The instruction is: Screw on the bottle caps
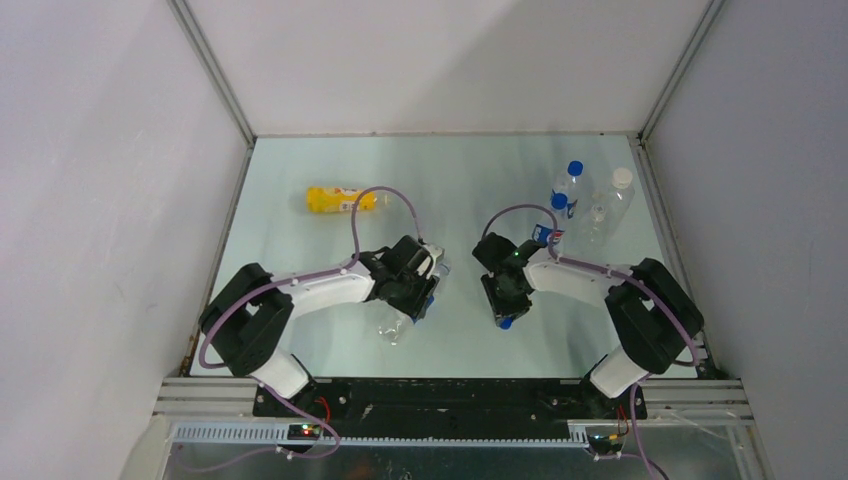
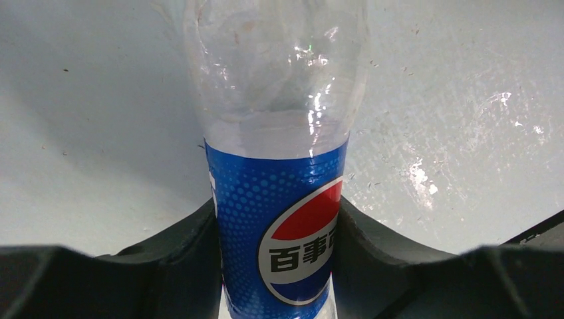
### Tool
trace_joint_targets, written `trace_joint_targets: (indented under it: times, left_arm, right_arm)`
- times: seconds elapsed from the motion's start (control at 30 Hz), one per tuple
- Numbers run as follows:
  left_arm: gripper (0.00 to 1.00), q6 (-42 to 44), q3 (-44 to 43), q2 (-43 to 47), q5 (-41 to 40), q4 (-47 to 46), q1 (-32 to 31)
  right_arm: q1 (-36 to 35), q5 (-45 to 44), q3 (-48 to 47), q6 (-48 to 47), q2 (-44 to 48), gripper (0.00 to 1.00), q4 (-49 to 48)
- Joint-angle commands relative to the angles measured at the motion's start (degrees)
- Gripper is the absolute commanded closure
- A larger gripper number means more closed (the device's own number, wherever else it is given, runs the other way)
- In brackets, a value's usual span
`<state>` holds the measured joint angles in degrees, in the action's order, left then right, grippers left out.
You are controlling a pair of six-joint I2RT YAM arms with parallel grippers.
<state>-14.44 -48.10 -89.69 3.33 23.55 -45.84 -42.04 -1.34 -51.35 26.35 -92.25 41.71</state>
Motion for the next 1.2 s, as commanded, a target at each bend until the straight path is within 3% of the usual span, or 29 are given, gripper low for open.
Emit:
trace_joint_targets:
  times: [0.0,0.3,0.43,0.67,0.93,1.17]
  left_arm:
    - [0.48,3.1,2.1,1.0,-1.2,-3.1,0.1]
    - [0.57,9.7,6.1,13.4,-2.9,-11.6,0.1]
    - [0.57,13.9,8.2,20.6,-1.1,-16.6,0.1]
    - [0.55,21.4,7.1,29.6,1.0,-16.8,0.1]
    - [0.56,31.1,10.2,37.5,9.3,-21.9,0.1]
    - [0.55,40.7,9.4,41.5,17.3,-16.0,0.1]
  right_arm:
    - [-0.2,-0.2,-1.6,-2.2,7.1,0.99,0.1]
    - [-0.1,3.5,-6.8,-10.9,20.6,1.00,2.9]
    - [-0.1,5.2,-10.1,-16.2,26.5,1.00,3.1]
    - [-0.1,11.7,-13.0,-25.6,35.5,1.00,-0.2]
    - [-0.2,23.6,-12.8,-45.8,42.8,1.00,-5.6]
    - [-0.2,31.8,-12.8,-63.2,45.6,1.00,-6.6]
